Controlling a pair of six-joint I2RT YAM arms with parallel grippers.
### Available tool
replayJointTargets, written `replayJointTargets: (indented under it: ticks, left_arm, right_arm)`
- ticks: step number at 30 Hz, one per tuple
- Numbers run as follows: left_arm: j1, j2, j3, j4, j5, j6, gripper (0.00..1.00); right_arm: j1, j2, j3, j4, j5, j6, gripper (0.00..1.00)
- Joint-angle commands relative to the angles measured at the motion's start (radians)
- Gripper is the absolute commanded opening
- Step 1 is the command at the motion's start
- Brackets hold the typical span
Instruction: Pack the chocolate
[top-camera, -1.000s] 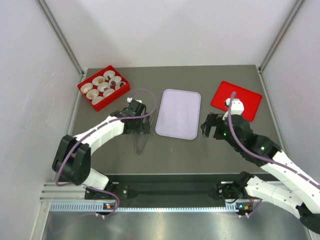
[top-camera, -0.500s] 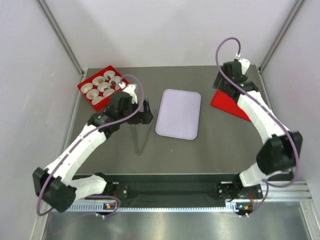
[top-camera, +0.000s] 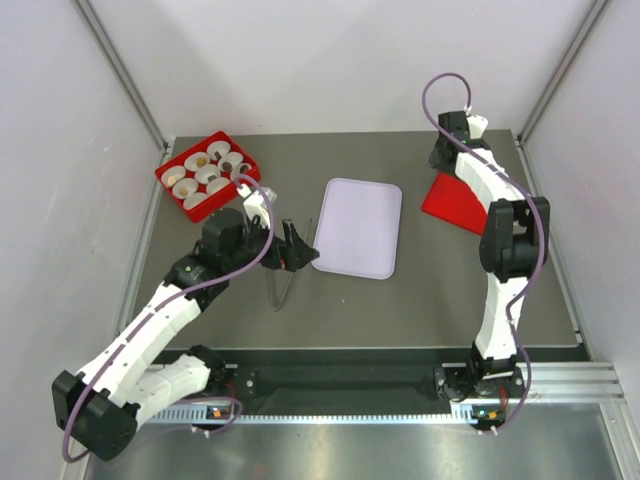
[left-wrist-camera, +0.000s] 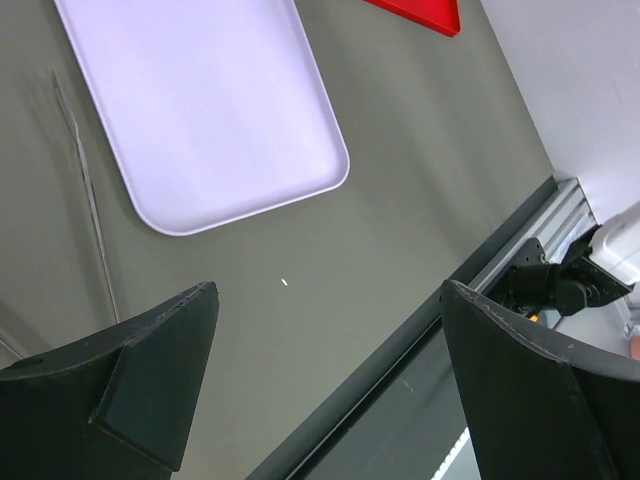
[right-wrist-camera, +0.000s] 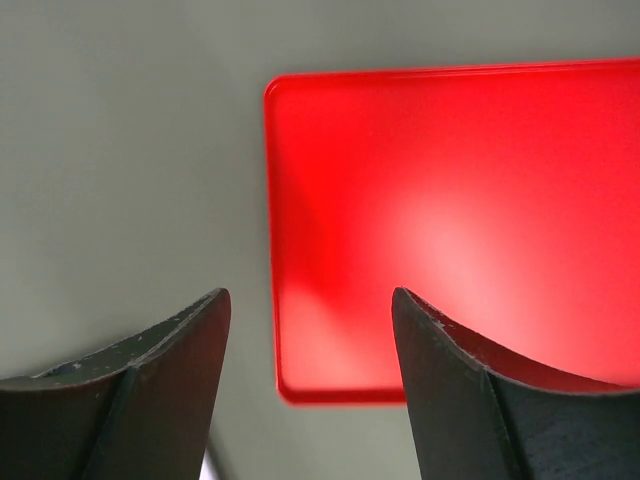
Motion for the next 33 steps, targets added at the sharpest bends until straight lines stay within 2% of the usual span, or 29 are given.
replayJointTargets:
  ticks: [1,17,21,25,33]
  left_arm:
    - [-0.001,-0.002,0.008,0.053,0.043,0.044,0.96]
    - [-0.001,0.012,-0.020,0.049,0.016,0.069,0.93]
    - [-0.001,0.050,-0.007,0.056,0.077,0.049,0.93]
    - [-0.004,0.111,-0.015,0.113,0.186,-0.020,0.90]
    - [-0.024,0.167,-0.044,0.121,0.164,-0.009,0.88]
  right_arm:
    - [-0.029,0.048,0.083,0.007,0.033,-0.005,0.66]
    - [-0.066,0.169,0.146,0.027,-0.003,-0.073,0.66]
    - [-0.066,0.192,0.138,0.053,-0.054,-0.074,0.66]
    - [-0.065,0.203,0.127,0.107,-0.169,-0.070,0.67]
    - [-0.034,0.223,0.149,0.142,-0.178,-0.062,0.69]
